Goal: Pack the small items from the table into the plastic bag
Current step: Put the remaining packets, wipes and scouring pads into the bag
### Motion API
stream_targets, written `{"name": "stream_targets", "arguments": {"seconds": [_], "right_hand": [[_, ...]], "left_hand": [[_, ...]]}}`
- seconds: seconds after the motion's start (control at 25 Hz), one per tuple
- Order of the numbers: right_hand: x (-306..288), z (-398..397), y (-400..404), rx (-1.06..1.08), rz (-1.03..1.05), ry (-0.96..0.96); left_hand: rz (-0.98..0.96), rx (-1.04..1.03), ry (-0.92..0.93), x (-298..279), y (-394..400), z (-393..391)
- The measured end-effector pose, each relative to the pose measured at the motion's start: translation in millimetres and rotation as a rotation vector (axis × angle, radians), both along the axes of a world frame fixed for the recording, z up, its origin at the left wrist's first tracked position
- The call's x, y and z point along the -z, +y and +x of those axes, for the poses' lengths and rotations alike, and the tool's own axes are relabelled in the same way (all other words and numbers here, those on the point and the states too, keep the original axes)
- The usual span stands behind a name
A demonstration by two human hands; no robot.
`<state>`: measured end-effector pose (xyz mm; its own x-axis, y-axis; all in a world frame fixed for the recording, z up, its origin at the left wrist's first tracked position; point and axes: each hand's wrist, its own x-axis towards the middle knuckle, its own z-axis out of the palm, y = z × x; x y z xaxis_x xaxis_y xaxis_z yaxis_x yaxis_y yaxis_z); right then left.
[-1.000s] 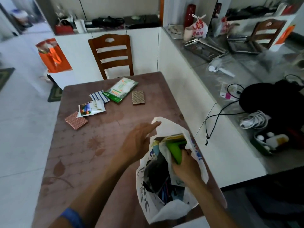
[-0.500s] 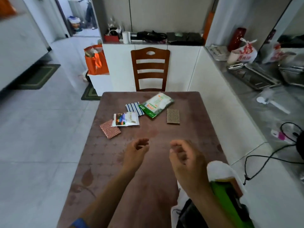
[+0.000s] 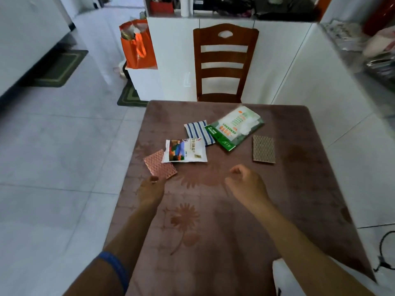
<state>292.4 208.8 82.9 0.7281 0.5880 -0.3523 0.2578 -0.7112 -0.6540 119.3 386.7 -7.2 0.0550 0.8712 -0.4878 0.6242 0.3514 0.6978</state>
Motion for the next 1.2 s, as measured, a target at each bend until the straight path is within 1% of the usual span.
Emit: {"name": "stream_targets", "arguments": {"seconds": [0.08,0.12,0.16,0.24,0.28,0.32,0.36,0.4,0.44,0.48,0.56,0.64,0.68,0.76,0.84,0.92,1.04,1.12,1.2], "right_hand": [[31.6,42.5,4.8,0.196,-0.02,0.142],[48.9,63.0,6.7,0.29,-0.011,0.196],[67.8,83.6,6.8,0.353,-0.016,0.208],[97.1,119.2,4.3,0.43,-0.052,0.142],[109.4,135.5,6.0,0.463,-0.062,0.11],[118.5,150.5,8.5,0.499,-0.07,0.079],[121.5,162.3,14.2,0.549,-0.066,0.046],[121.9,172.8,21.2,0.602,-0.043,0.02],[125.8,182.3,27.3,0.648,-0.019,0.022],[131.3,188.9,32.5,0.685,0.008,0.02],[148.5,195.3,37.5,0.724,0.003,-0.001],[158.4,197.8,41.3,0.738,-0.078,-0.016],[159.7,198.0,42.0,0.746,-0.09,0.023],[158.7,189.3,45.2,0.763,0.005,0.177],[151.0,157.0,44.7,0.754,0.071,0.319],[136.8,113.4,42.1,0.756,0.14,0.445],[103.9,50.0,35.5,0.758,0.334,0.579],[76.4,15.6,20.6,0.742,0.434,0.585],[40.9,-12.5,-1.3,0.686,0.496,0.48]], "left_hand": [[-0.008,-0.07,0.035,18.5,23.3,14.0],[-0.004,-0.097,0.021,32.0,36.1,18.0],[0.008,-0.105,-0.009,42.3,43.2,22.4],[0.045,-0.057,-0.052,62.7,48.9,26.0],[0.066,-0.043,-0.022,67.3,49.9,27.6],[0.071,-0.073,-0.002,67.9,49.5,29.9],[0.041,-0.15,-0.027,65.5,43.2,29.0],[-0.015,-0.232,-0.106,60.5,33.5,28.5],[-0.075,-0.266,-0.179,54.8,13.1,26.4],[-0.122,-0.233,-0.236,54.5,-10.7,20.3],[-0.21,-0.043,-0.243,53.7,-69.7,6.7],[-0.255,0.055,-0.213,54.4,-105.2,2.3],[-0.237,0.065,-0.167,59.9,-108.7,1.9],[-0.193,0.052,-0.162,71.2,-98.8,3.8],[-0.18,0.109,-0.194,69.8,-94.4,2.7],[-0.196,0.123,-0.261,55.5,-93.0,1.6],[-0.265,0.077,-0.346,27.3,-88.5,3.9],[-0.265,0.123,-0.383,14.1,-94.1,-3.9],[-0.277,0.185,-0.404,3.6,-108.6,-14.3]]}}
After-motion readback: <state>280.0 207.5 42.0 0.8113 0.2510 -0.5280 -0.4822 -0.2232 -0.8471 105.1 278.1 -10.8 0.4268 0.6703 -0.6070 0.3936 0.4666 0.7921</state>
